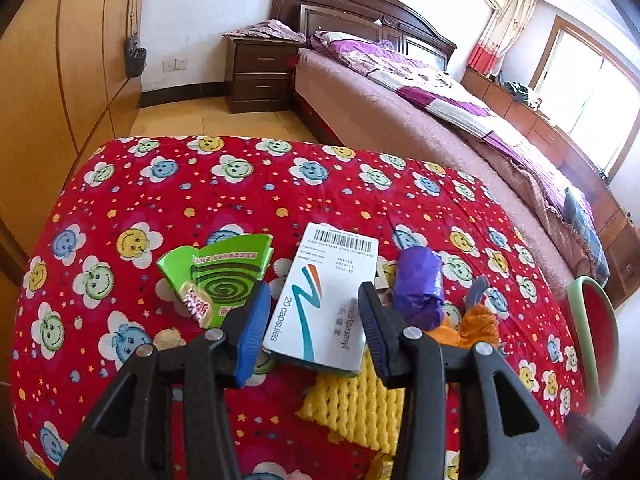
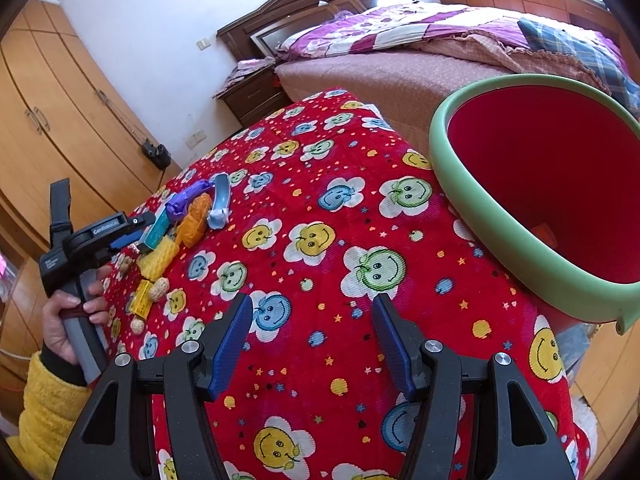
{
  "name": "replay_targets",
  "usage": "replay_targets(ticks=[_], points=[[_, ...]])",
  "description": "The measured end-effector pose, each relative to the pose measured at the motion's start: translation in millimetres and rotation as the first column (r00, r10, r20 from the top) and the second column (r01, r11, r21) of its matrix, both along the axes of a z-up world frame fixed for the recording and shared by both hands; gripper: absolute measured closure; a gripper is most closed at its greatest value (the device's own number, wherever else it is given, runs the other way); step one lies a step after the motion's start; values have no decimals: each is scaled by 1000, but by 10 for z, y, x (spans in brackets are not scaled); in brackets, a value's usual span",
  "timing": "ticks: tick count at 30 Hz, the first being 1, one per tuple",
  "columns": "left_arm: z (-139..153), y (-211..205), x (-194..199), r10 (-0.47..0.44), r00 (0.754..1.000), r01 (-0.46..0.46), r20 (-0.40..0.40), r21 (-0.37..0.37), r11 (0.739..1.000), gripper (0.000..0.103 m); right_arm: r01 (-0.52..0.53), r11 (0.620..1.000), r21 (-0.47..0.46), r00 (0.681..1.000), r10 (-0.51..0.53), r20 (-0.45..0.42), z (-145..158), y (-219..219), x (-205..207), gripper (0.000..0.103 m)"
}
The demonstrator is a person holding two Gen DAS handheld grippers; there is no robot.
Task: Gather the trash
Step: 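Grasp the white capsule medicine box with the left gripper and lift it, then grasp the yellow-green medicine box with the right gripper while the left gripper holds the white box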
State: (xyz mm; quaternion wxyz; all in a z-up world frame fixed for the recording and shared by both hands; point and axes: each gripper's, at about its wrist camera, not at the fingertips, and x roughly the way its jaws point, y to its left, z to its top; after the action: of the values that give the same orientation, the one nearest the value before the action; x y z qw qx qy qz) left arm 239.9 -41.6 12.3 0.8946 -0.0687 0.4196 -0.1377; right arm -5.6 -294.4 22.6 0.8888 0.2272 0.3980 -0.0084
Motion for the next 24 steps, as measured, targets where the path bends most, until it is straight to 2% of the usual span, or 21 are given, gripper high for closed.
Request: replay_targets(ticks=[2,4,5,9,12,14,17,21,24], points=[[-3,-43,-16,-32,999,32,-4,-4,999,54,-1,1000,-3,1000,1,1,-5,0,0,39],[-12,-133,-17,-67,998,68,-11,25,997,42,-2,1000,-7,1000,2,2,-4,7,-1,39],[-29,-160,-16,-74,997,74,-15,38,997,41,-3,1000,-9,1000,3,2,-3,5,2,39],[-153,-238,25,-67,996,71,-57,64,995,41,-6,1000,-14,1000,6,0,3,12,15,39],[-196,-210,44,-30,998,33,-56,54,998,53,-11,1000,-19,1000,11,-1,19,16,34,39],[-181,-177,50,-22,998,25,-65,35,999,53,-15,1000,-24,1000,15,0,34,28,43,39],[-112,-96,-23,-16,998,15,-57,-3,1000,53,-27,999,-30,1000,27,4,63,69,62,39],[60,0,-258,-4,1000,5,-14,25,1000,53,-62,997,-45,998,62,9,127,201,95,39],[156,136,-475,-5,1000,5,1,1,1000,53,-95,994,-46,995,96,7,172,355,129,39]])
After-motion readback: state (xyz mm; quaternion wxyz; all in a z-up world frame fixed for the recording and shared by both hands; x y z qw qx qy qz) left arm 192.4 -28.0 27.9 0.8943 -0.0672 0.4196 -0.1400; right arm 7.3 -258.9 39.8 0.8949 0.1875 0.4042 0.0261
